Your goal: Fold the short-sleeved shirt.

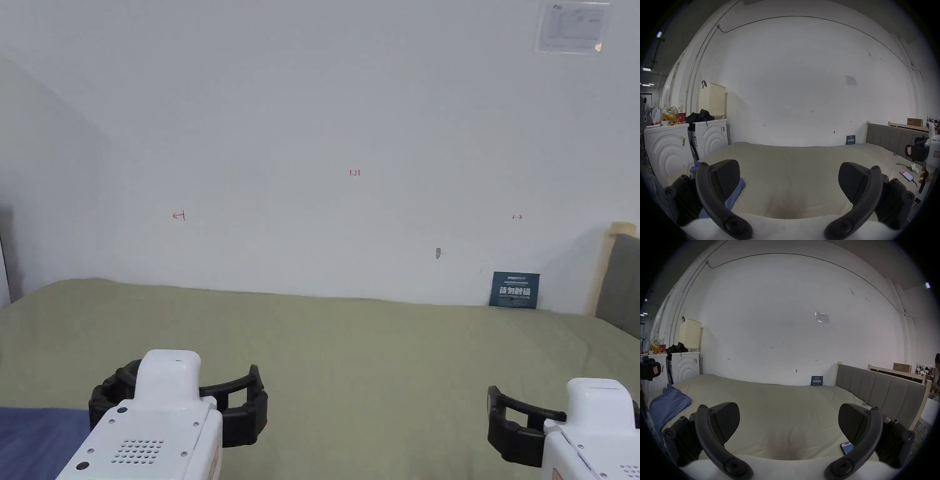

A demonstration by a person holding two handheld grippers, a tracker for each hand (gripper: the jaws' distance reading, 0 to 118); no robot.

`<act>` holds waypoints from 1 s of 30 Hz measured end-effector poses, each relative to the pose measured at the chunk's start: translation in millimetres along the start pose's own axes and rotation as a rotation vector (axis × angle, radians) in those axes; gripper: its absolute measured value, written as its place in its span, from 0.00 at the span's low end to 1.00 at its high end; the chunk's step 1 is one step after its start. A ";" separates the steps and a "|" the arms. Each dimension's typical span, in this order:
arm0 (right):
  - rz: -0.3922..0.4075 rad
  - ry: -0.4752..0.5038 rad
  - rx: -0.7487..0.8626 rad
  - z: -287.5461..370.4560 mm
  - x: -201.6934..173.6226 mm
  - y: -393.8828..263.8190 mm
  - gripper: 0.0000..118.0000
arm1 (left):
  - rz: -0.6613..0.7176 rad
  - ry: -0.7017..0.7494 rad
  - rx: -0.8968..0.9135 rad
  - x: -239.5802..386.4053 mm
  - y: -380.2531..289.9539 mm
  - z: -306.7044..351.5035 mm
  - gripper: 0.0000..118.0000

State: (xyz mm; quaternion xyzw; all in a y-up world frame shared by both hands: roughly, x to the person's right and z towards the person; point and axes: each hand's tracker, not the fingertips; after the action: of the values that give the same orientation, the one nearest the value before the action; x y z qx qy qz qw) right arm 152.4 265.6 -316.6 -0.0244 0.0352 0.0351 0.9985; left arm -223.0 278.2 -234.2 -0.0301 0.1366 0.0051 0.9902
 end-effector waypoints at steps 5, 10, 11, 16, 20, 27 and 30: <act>0.002 0.000 0.008 0.3 0.8 2.3 1.00 | -0.001 -0.007 -0.003 1.9 -0.9 0.4 1.00; 0.012 -0.005 0.000 -1.3 0.8 2.1 1.00 | -0.003 -0.002 -0.007 2.1 -1.2 -0.4 1.00; 0.011 -0.002 0.000 -1.1 0.9 2.0 1.00 | -0.002 0.002 -0.009 1.7 -1.2 -0.7 1.00; 0.008 0.009 -0.002 -1.2 0.1 -0.6 1.00 | 0.011 0.009 -0.010 -2.0 -3.5 -2.6 1.00; 0.007 0.013 -0.006 -1.6 -0.9 -2.8 1.00 | 0.018 0.004 -0.007 -2.9 -4.9 -2.0 1.00; 0.006 0.016 -0.012 -5.1 -2.8 -0.4 1.00 | 0.012 -0.023 0.000 -3.3 -3.6 -3.6 1.00; 0.003 0.021 -0.011 -6.9 -3.6 -0.2 1.00 | 0.009 -0.016 0.004 -3.9 -1.7 -5.9 1.00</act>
State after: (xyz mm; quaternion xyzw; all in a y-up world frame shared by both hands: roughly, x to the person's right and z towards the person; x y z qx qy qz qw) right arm 148.4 264.8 -323.2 -0.0302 0.0455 0.0365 0.9978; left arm -228.3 276.1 -238.6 -0.0275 0.1287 0.0097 0.9913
